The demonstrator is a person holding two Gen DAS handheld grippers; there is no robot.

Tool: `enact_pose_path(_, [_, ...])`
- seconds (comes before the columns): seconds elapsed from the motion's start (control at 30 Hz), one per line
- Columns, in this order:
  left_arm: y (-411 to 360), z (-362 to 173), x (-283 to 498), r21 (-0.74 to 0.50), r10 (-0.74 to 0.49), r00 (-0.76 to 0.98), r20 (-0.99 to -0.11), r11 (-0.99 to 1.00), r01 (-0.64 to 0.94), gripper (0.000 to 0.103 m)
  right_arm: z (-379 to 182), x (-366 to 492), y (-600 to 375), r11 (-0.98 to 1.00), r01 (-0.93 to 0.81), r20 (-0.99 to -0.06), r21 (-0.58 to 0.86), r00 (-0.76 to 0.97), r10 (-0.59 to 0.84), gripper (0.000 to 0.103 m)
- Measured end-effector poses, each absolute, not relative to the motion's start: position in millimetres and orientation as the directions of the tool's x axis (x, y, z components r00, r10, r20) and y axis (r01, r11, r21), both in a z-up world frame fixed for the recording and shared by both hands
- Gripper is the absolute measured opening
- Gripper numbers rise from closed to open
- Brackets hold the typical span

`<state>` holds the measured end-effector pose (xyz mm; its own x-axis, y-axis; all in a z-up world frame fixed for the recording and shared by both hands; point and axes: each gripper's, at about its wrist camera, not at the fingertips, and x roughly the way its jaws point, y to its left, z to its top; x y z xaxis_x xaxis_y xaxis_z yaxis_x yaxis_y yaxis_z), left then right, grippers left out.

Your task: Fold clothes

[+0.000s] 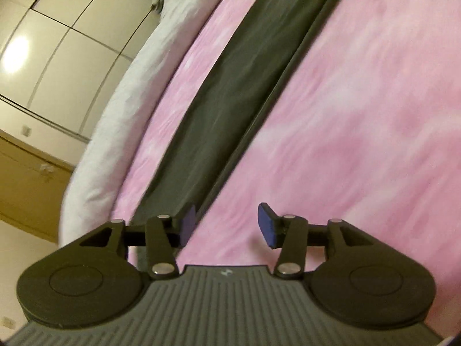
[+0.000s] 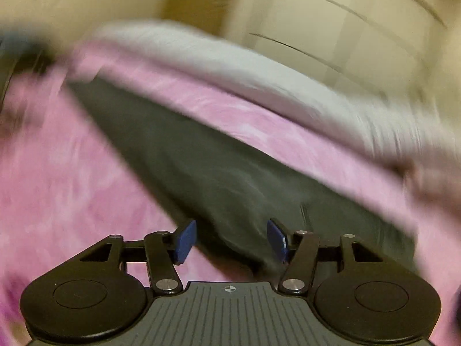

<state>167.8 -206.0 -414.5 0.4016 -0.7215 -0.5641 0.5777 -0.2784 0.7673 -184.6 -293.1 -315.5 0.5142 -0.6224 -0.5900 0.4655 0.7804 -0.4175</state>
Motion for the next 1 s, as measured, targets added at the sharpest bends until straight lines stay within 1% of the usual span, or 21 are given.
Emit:
enact_pose_path(0.1, [-218.9,-429.1,198.8,0.811,-0.712,0.451,-0.538,-0.291,0.508,0.046,-341.0,-166.2,-278.2,0.733,0.262,-0.579,-0.628,0.472,-0.664,0.057])
enact_pose_path(0.17, [-229.5,-439.8,216.6,0.829,-0.708,0.467,-0.529,-0.314,0.463,0.046,-357.2,-167.5,-272.5,0.68,0.149,-0.565,-0.718,0.446,-0.694,0.057])
enact_pose_path(0.2, [-234.9,-445.2,225.4,0.836,-0.707,0.474,-0.525,-0.326,0.441,0.046,-363.9,-170.9,-274.4,0.665,0.112,-0.566,-0.738,0.433,-0.702,0.057])
enact_pose_path(0.27, [-241.3,-452.2,238.1,0.849,-0.721,0.465,-0.514,-0.346,0.4,0.045,-374.9,-178.5,-277.5,0.647,0.062,-0.574,-0.76,0.404,-0.712,0.058])
enact_pose_path(0.33, [-247.6,-457.4,245.5,0.862,-0.736,0.458,-0.499,-0.366,0.35,0.044,-382.0,-189.2,-284.1,0.642,0.051,-0.58,-0.765,0.38,-0.721,0.058])
enact_pose_path(0.43, [-254.6,-469.6,249.9,0.868,-0.745,0.446,-0.496,-0.412,0.278,0.035,-393.2,-204.4,-295.1,0.615,0.046,-0.566,-0.787,0.342,-0.75,0.058])
enact_pose_path(0.5, [-258.9,-478.4,253.4,0.87,-0.75,0.442,-0.492,-0.446,0.21,0.027,-402.1,-212.8,-304.0,0.602,0.039,-0.562,-0.798,0.314,-0.765,0.058])
enact_pose_path(0.6, [-261.6,-485.0,255.7,0.873,-0.754,0.447,-0.482,-0.457,0.171,0.026,-414.8,-220.5,-312.8,0.577,0.002,-0.548,-0.817,0.306,-0.778,0.058])
enact_pose_path(0.67, [-262.1,-485.0,257.4,0.873,-0.75,0.452,-0.483,-0.452,0.184,0.026,-418.4,-223.8,-318.5,0.561,-0.025,-0.538,-0.827,0.325,-0.778,0.058])
enact_pose_path(0.77, [-263.1,-481.0,258.0,0.863,-0.732,0.458,-0.504,-0.453,0.225,0.013,-419.7,-227.9,-326.6,0.517,-0.07,-0.508,-0.853,0.33,-0.795,0.059])
enact_pose_path(0.8, [-262.7,-479.7,258.2,0.86,-0.729,0.458,-0.509,-0.452,0.236,0.012,-421.7,-229.3,-328.6,0.492,-0.087,-0.492,-0.866,0.324,-0.808,0.059])
enact_pose_path(0.87, [-264.5,-478.2,256.2,0.858,-0.725,0.459,-0.514,-0.441,0.265,0.012,-428.0,-236.8,-342.7,0.454,-0.116,-0.466,-0.884,0.305,-0.83,0.059])
enact_pose_path(0.93, [-266.4,-476.8,254.1,0.855,-0.72,0.461,-0.518,-0.427,0.294,0.012,-433.2,-243.2,-359.8,0.458,-0.12,-0.472,-0.881,0.296,-0.83,0.059])
enact_pose_path(1.0, [-269.2,-478.7,252.8,0.861,-0.722,0.47,-0.509,-0.418,0.29,0.014,-435.9,-247.4,-372.3,0.469,-0.114,-0.48,-0.876,0.3,-0.824,0.059])
